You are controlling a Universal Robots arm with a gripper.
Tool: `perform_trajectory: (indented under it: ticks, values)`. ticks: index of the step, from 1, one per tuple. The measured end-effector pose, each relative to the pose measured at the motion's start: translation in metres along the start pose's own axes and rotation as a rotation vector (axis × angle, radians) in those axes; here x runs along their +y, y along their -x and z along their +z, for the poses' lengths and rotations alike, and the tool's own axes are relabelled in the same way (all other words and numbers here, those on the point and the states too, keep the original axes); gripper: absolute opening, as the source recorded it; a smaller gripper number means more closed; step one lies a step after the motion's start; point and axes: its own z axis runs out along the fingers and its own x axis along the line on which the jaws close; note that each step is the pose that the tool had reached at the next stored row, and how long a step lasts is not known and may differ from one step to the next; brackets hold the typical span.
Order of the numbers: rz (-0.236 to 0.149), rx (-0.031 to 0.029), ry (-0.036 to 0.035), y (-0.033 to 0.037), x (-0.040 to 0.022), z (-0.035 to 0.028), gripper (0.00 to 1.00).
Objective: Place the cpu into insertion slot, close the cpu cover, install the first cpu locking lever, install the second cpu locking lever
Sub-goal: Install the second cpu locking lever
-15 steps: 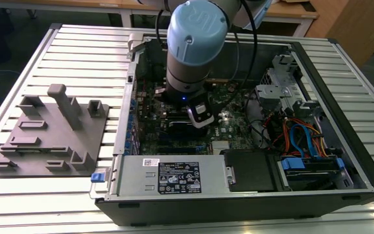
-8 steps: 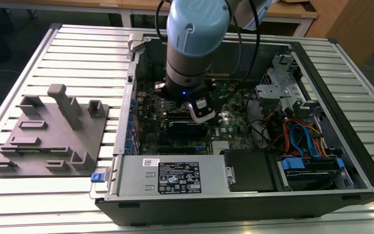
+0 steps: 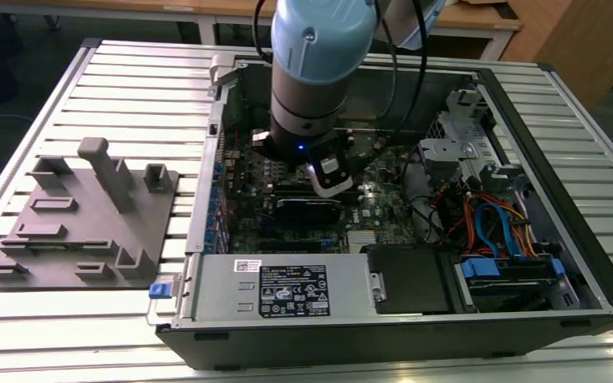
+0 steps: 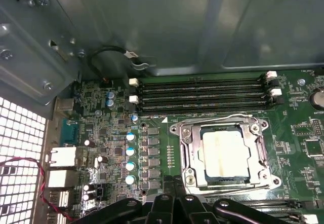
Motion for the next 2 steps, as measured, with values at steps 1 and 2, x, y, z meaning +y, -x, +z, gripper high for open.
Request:
perform_trajectory:
  ticks: [1, 2]
  values:
    - [0.0, 0.0, 0.0, 0.0, 0.0, 0.0, 0.1]
    - [0.0, 0.0, 0.0, -0.0001, 0.0, 0.0, 0.1]
